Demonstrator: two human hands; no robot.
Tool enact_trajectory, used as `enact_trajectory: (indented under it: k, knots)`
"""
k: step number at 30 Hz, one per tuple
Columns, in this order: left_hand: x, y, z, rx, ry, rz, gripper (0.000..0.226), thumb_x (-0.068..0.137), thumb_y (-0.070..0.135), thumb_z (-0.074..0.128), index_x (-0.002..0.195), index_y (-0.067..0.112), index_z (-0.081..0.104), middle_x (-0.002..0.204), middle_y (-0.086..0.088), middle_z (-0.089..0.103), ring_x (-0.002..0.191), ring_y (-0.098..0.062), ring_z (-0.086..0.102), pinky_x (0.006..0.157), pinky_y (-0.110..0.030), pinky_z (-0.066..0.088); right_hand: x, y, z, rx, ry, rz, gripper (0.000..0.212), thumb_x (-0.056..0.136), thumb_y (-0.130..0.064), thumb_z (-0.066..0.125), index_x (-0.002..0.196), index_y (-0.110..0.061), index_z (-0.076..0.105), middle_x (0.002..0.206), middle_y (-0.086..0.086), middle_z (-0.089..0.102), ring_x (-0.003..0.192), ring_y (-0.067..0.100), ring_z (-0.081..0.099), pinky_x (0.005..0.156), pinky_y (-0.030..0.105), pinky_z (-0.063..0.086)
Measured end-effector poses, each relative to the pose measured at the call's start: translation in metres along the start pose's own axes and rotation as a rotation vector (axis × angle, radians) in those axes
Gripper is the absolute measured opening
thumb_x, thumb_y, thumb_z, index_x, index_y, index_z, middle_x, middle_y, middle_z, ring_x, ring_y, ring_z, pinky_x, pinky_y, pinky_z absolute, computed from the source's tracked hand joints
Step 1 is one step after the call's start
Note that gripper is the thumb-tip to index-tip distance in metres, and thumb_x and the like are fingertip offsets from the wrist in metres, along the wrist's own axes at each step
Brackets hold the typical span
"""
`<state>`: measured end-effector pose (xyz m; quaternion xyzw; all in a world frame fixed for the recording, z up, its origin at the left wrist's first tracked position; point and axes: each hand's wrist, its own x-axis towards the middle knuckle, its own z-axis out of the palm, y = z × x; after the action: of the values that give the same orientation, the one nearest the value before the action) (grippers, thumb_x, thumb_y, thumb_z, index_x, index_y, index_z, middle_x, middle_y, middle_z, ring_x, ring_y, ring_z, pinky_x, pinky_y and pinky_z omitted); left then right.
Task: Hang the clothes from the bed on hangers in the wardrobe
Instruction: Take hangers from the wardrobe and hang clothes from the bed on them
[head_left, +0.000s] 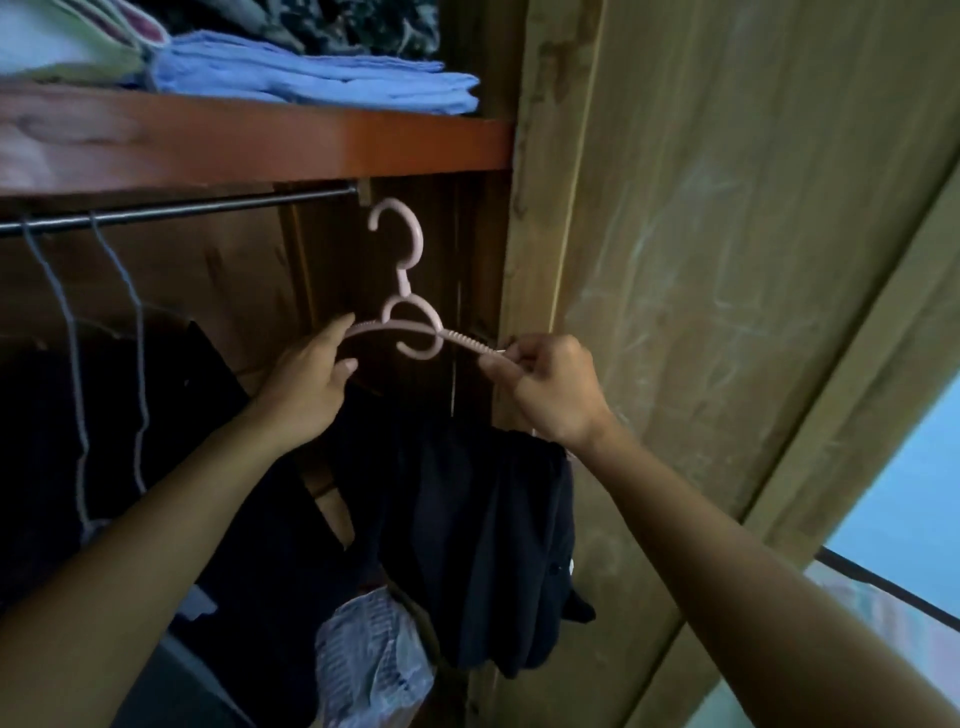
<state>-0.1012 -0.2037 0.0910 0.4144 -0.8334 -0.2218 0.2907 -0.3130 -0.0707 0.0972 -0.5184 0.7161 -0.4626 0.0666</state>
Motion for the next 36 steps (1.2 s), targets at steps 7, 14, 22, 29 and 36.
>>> enact_trajectory:
  k: [7, 14, 22, 29, 36]
  knots:
    - [-0.006, 0.047, 0.041, -0.072, 0.026, 0.184, 0.031, 0.102, 0.018, 0.046, 0.132, 0.016, 0.053, 0.121, -0.003, 0.061, 0.113, -0.022, 0.057, 0.088, -0.031, 0.043, -0.042, 0.029, -0.074, -0.026, 0.077, 0.003, 0.027, 0.087, -0.038, 0.073, 0.067, -0.021, 0.07, 0.049, -0.01, 0.052, 0.047, 0.004, 0.046, 0.052, 0.022, 0.034]
    - [-0.022, 0.102, 0.088, -0.309, 0.068, 0.409, 0.011, 0.1, 0.013, 0.051, 0.096, 0.015, 0.061, 0.079, 0.006, 0.056, 0.071, 0.001, 0.052, 0.064, -0.015, 0.04, -0.094, 0.059, -0.154, -0.128, 0.204, 0.013, 0.035, 0.088, -0.037, 0.072, 0.065, -0.012, 0.066, 0.045, -0.01, 0.043, 0.045, 0.007, 0.04, 0.05, 0.021, 0.028]
    - [-0.036, 0.159, 0.142, -0.564, -0.052, 0.511, 0.021, 0.091, 0.017, 0.058, 0.082, 0.036, 0.062, 0.076, 0.02, 0.065, 0.071, 0.007, 0.056, 0.067, -0.009, 0.042, -0.159, 0.065, -0.223, -0.059, 0.178, 0.152, 0.021, 0.093, -0.024, 0.069, 0.074, -0.016, 0.071, 0.053, -0.004, 0.063, 0.041, 0.005, 0.038, 0.046, 0.013, 0.029]
    - [-0.036, 0.19, 0.172, -0.702, -0.289, 0.654, 0.031, 0.084, 0.02, 0.061, 0.078, 0.049, 0.068, 0.071, 0.023, 0.066, 0.068, 0.003, 0.058, 0.066, -0.012, 0.045, -0.208, 0.061, -0.245, -0.181, 0.338, 0.305, 0.015, 0.09, -0.027, 0.071, 0.078, -0.02, 0.073, 0.06, -0.001, 0.07, 0.051, 0.014, 0.051, 0.053, 0.025, 0.041]
    - [-0.051, 0.219, 0.191, -0.785, -0.452, 0.838, 0.015, 0.089, 0.015, 0.064, 0.089, 0.029, 0.067, 0.08, 0.001, 0.065, 0.073, -0.005, 0.06, 0.067, -0.02, 0.048, -0.267, 0.042, -0.247, -0.287, 0.518, 0.431, 0.012, 0.09, -0.019, 0.071, 0.079, -0.015, 0.073, 0.07, 0.004, 0.073, 0.057, 0.01, 0.062, 0.055, 0.013, 0.044]
